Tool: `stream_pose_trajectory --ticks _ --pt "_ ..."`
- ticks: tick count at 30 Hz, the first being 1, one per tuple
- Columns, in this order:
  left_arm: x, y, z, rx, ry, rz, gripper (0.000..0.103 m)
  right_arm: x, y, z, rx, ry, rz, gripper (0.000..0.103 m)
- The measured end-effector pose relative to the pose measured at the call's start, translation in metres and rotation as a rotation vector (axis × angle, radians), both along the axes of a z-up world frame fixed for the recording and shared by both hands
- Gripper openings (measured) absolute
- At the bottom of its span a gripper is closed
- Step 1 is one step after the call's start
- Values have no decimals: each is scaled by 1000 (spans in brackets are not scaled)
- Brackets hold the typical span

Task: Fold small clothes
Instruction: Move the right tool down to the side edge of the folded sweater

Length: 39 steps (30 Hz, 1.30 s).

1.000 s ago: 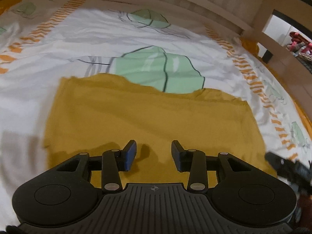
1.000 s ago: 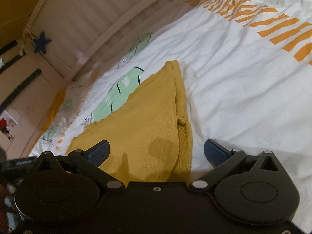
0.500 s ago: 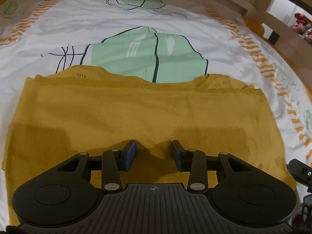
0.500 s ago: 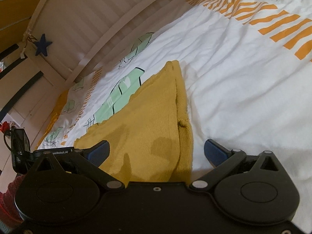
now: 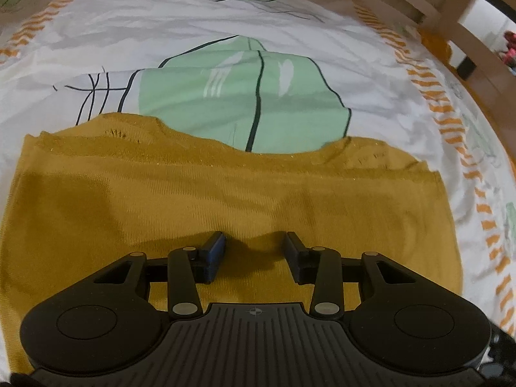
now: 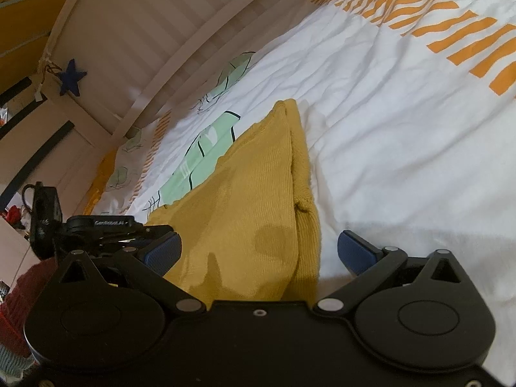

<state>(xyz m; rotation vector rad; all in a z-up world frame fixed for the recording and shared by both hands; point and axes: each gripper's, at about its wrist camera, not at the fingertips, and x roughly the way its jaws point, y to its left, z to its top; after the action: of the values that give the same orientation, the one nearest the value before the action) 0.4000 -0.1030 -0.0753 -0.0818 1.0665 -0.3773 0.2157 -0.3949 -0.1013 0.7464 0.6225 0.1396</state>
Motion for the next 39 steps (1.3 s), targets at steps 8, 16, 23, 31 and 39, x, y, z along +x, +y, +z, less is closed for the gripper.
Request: stream_pose_trajectory --ticks 8,16,23,31,39 --pt "-5 -5 0 39 -27 -7 40 1 -1 0 3 0 0 103" --pt "-16 -7 3 79 -38 -21 40 0 0 0 3 0 0 103" --pt "-60 6 3 66 -39 -60 40 -1 -2 -1 10 -10 3 103" --pt "-113 33 5 42 28 -91 40 -4 0 -1 -7 -18 13 103" --pt "-152 63 25 68 -151 -45 40 6 -5 3 26 33 28 103"
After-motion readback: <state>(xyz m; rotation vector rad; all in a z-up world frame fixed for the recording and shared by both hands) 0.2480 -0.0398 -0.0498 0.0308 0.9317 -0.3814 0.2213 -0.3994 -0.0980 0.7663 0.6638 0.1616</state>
